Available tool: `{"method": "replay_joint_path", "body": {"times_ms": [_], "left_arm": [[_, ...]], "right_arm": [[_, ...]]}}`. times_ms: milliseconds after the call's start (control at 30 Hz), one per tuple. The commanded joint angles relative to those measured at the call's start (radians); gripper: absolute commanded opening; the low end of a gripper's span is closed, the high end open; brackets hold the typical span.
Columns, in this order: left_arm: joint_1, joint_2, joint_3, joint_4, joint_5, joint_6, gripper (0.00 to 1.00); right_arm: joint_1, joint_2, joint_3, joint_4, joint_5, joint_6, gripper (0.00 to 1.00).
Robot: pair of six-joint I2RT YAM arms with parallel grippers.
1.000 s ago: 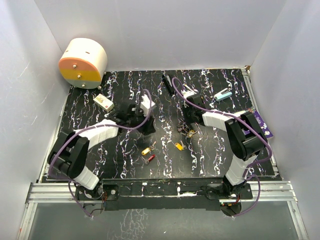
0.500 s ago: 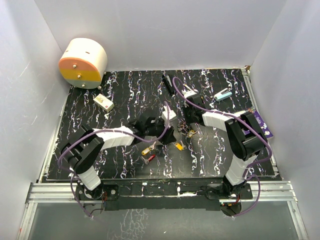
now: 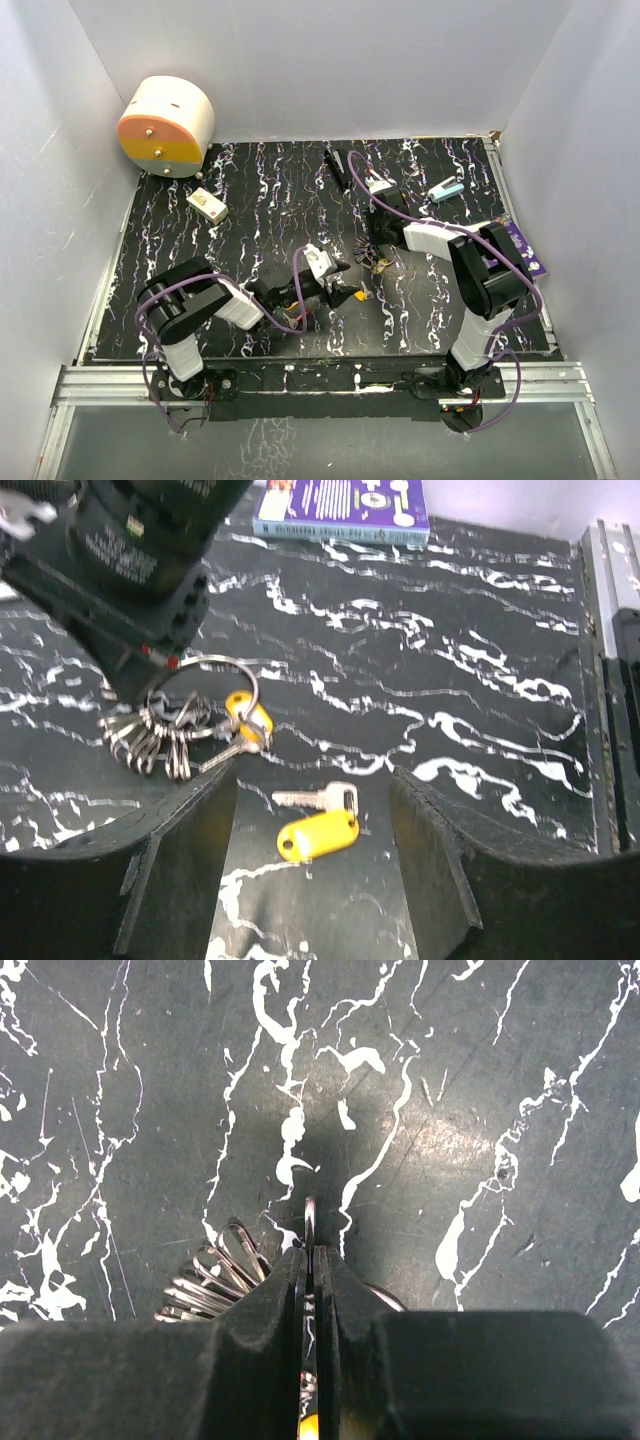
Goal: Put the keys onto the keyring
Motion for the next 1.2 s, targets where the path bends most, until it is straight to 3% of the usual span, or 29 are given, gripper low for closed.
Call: {"method": "replay_joint_path", "body": {"times_ms": [0, 267, 1167], "left_arm": [[-0.055, 0.068, 0.036, 0.251, -0.112, 0.051, 0.61], [-0.134, 0.270, 0.035, 0.462, -0.192, 0.099, 0.59], [-0.199, 0.429, 0.118, 0.467, -0.307, 0.186, 0.55]], "right_arm": [[0.001, 0.057, 0.010, -0.007, -0.007, 0.023, 0.08], [0.002, 0.075, 0.008, 0.009, -0.007, 0.034, 0.08], [0.001, 0.069, -0.007, 0.010, -0.016, 0.036, 0.08]]}}
